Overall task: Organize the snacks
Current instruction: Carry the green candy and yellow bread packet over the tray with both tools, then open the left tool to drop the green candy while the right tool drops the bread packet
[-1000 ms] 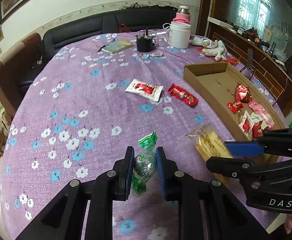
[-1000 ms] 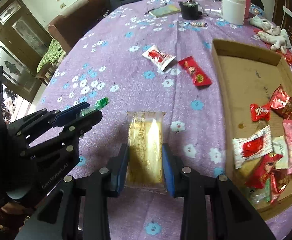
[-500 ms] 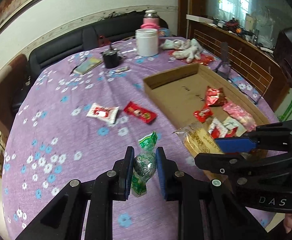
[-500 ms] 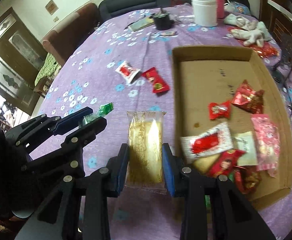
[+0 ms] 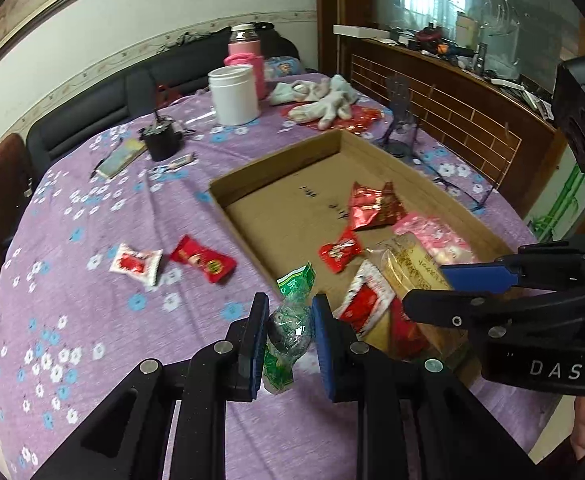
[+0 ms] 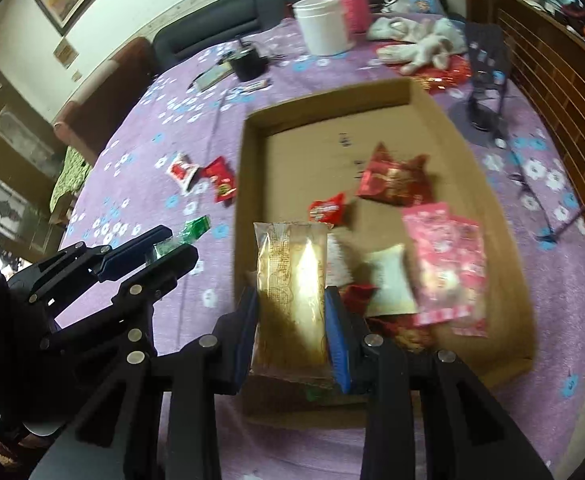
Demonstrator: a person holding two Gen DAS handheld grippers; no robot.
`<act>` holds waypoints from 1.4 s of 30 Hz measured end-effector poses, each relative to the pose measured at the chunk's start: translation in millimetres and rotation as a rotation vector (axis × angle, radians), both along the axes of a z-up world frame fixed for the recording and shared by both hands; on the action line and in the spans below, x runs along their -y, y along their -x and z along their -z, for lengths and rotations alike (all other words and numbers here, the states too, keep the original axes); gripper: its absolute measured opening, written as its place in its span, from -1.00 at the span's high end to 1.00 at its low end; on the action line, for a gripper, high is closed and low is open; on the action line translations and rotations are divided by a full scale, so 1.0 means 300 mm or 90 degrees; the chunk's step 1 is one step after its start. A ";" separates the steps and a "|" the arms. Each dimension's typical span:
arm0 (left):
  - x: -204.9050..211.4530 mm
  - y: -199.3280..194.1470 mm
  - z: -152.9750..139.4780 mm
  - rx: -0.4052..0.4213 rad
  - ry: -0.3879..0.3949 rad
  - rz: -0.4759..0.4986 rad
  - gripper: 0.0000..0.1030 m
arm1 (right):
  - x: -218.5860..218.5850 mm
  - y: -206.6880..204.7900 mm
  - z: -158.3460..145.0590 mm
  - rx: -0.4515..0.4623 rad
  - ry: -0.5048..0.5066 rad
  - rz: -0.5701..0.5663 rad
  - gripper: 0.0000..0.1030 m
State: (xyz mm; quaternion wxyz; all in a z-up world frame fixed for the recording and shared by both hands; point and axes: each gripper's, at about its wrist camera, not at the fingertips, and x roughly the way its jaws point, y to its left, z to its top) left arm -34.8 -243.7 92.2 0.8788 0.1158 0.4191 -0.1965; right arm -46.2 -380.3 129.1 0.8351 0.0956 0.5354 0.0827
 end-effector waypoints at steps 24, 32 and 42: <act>0.192 -0.013 0.120 -0.058 -0.002 0.065 0.58 | 0.169 -0.019 0.072 -0.043 0.033 0.060 0.38; 0.194 -0.028 0.139 -0.066 -0.006 0.066 0.58 | 0.166 -0.040 0.089 -0.052 0.032 0.058 0.38; 0.205 -0.035 0.144 -0.070 0.003 0.079 0.57 | 0.175 -0.059 0.104 -0.059 0.032 0.063 0.38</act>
